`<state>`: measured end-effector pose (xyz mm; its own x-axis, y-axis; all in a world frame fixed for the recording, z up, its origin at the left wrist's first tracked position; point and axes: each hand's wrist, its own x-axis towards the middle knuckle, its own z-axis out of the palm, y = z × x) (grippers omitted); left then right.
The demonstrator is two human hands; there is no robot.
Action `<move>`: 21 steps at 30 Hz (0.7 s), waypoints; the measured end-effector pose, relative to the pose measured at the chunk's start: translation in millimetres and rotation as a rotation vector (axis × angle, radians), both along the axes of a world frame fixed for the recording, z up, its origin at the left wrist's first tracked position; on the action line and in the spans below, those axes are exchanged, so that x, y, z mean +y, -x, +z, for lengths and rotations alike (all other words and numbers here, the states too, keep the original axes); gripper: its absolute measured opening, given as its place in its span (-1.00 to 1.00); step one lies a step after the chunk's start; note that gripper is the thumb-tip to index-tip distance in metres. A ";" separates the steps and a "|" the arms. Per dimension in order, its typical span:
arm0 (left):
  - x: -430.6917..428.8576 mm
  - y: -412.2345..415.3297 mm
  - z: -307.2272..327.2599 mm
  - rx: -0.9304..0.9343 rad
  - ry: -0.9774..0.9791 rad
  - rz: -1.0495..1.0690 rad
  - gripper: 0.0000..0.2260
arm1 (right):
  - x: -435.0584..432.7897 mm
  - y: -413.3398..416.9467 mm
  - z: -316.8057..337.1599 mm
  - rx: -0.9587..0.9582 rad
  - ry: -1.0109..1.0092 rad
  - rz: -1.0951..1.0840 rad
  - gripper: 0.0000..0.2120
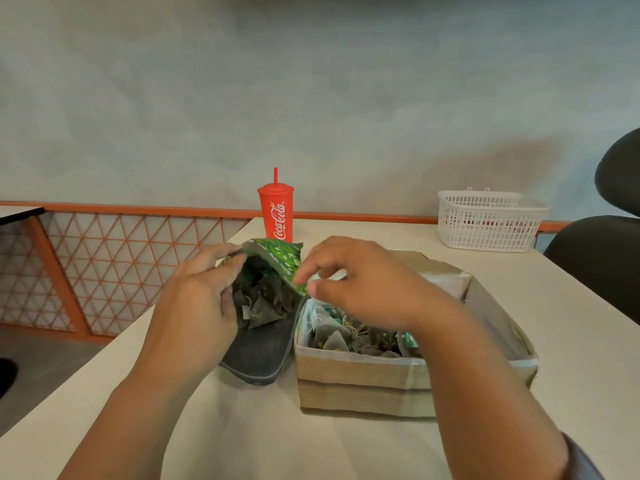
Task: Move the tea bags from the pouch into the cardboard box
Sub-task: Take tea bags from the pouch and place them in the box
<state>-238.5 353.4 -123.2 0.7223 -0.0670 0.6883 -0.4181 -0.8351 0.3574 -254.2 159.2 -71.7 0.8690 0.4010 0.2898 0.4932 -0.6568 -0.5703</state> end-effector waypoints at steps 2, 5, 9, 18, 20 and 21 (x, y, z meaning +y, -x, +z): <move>-2.3 -0.4 5.7 -0.027 -0.021 -0.026 -0.61 | 10.9 -0.2 -3.7 0.008 0.083 0.044 -0.74; -4.5 0.2 11.2 -0.041 -0.026 -0.038 -0.58 | 16.2 -5.4 -11.2 -0.006 0.159 0.018 -0.51; -11.2 9.7 7.8 -0.121 -0.051 0.024 -0.61 | 15.6 -12.4 -16.2 -0.045 0.126 -0.006 -0.45; -33.6 5.3 -11.0 0.148 -0.154 0.036 -0.69 | 17.0 -10.8 -16.5 -0.052 0.090 0.012 -0.43; -32.7 -7.2 -15.4 0.280 -0.189 0.135 -0.61 | 18.0 -8.5 -15.0 -0.053 0.090 0.021 -0.43; -33.8 -12.7 -15.9 0.349 -0.217 0.175 -0.59 | 18.9 -7.4 -14.5 -0.050 0.089 0.025 -0.43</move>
